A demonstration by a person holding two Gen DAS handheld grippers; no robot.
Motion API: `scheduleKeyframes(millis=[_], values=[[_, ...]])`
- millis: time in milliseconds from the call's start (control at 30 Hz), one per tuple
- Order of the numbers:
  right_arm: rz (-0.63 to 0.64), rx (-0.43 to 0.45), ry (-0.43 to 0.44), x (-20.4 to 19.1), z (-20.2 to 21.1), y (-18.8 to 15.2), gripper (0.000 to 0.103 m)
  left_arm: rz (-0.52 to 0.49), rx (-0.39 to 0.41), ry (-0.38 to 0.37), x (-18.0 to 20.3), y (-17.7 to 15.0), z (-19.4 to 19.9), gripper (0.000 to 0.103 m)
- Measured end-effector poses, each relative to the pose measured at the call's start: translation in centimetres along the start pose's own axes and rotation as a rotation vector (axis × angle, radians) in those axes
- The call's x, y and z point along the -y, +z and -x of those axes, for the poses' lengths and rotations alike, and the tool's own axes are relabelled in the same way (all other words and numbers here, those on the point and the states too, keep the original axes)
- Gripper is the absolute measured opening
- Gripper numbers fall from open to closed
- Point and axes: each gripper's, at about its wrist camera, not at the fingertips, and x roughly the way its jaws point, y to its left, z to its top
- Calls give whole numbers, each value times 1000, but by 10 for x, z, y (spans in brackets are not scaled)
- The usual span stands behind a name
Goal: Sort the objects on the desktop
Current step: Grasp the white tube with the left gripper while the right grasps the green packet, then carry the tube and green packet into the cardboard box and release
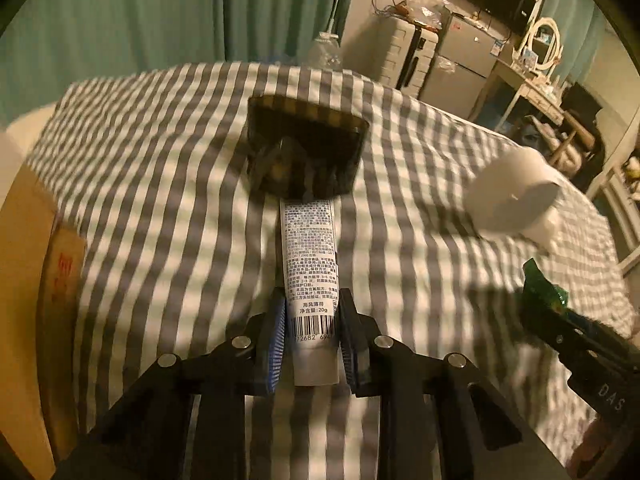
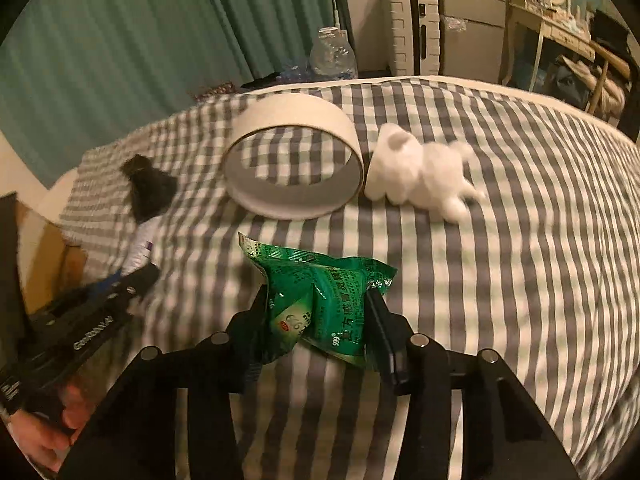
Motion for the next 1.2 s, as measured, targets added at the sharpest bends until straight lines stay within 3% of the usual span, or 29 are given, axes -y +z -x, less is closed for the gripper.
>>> scheduleKeyframes(millis=[233,333,467,667,767,967,1167,1200], values=[[-7,-32,16,-19,47,-34,42,40,9,-50,-13,-37,56,24],[-1,-16,46,-34,78,-43,42,72,61,-82,-13,-33,95,24],[43,33,47,-70,123,-42,42,13,165,-91,-14,-18,164,24],[146,144,108,-147,196,-25,42,-40,258,4,-56,4,252,24],[206,153,197,-202,216,-19,42,-36,297,75,-92,3,284,24],[319,61,325,-301,193,-33,43,72,281,181,-173,-15,292,24],[356,-43,288,-352,140,-42,43,149,194,228,-230,-48,266,24],[346,-39,277,-354,137,-41,48,148,184,229,-231,-47,259,24]])
